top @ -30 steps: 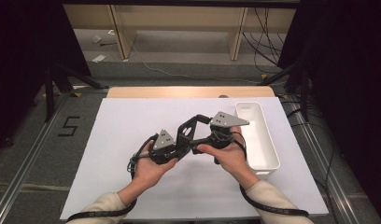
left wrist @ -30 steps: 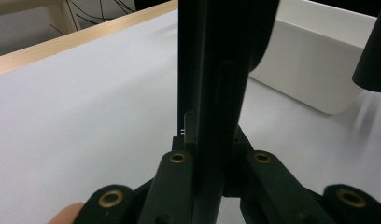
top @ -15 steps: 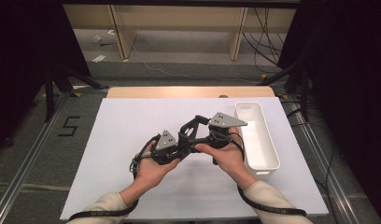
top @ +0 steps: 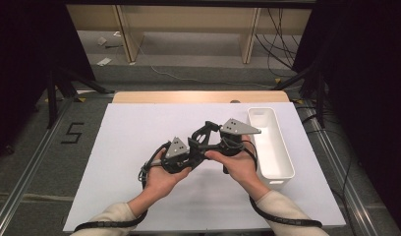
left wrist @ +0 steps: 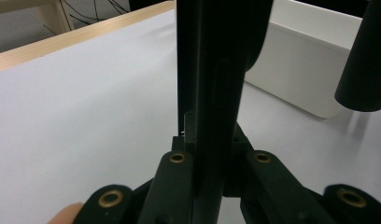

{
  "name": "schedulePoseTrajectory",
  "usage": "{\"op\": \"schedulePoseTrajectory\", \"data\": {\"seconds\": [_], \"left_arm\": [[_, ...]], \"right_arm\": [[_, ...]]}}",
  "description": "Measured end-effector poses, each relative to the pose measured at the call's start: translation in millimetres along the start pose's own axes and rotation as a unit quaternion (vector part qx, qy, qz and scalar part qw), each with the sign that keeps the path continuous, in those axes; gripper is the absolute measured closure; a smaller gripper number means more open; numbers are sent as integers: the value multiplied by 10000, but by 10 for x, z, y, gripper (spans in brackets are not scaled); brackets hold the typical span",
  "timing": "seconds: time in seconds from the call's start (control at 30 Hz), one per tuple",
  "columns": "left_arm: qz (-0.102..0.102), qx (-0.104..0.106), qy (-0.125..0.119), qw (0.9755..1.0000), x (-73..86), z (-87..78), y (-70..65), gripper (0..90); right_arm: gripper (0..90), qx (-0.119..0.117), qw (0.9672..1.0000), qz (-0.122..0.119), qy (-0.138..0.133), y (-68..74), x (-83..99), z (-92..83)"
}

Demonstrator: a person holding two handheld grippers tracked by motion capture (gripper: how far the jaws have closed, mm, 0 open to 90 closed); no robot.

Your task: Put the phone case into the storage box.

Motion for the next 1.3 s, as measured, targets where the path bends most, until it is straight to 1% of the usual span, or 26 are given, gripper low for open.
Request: {"op": "schedulePoseTrajectory", "data": {"seconds": [0.63,0.73,0.9,0.97,1.0,1.03,1.07,1.13,1.23,1.27,1.3], "left_arm": [[39,11,-72,10000,-21,-11,2,844],[72,16,-84,9999,-26,-15,2,843],[139,86,-104,9998,-23,-22,-2,837],[186,114,-122,9997,-28,-30,0,813],[205,137,-137,9996,-31,-35,1,782],[239,218,-154,9994,-34,-41,1,735],[254,290,-202,9991,-38,-47,-3,659],[343,276,-261,9987,-38,-76,-5,470],[459,170,-123,9987,-17,-132,16,227],[509,132,-98,9986,-7,-151,29,169],[532,100,-96,9985,3,-167,41,144]], "right_arm": [[146,54,10000,-29,-77,24,-26,-16],[148,77,9999,-29,-94,28,-31,-22],[150,53,10000,1,-72,27,-33,-27],[151,48,10000,31,-67,22,-32,-27],[151,53,10000,46,-71,17,-33,-30],[152,39,9999,57,-72,12,-36,-33],[152,41,9999,55,-78,8,-41,-38],[152,45,9999,41,-93,2,-52,-47],[152,54,9999,28,-102,-6,-60,-62],[152,62,9999,25,-104,-13,-60,-64],[152,75,9999,16,-110,-21,-59,-65]]}}
Point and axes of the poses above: each handheld gripper's, and its own axes: z roughly forward along the jaws, x roughly out of its underside, y roughly to its left, the point moved 3 cm from there along z, roughly forward along the jaws, and after that the axes turned 6 degrees about z, right-handed, at the moved point
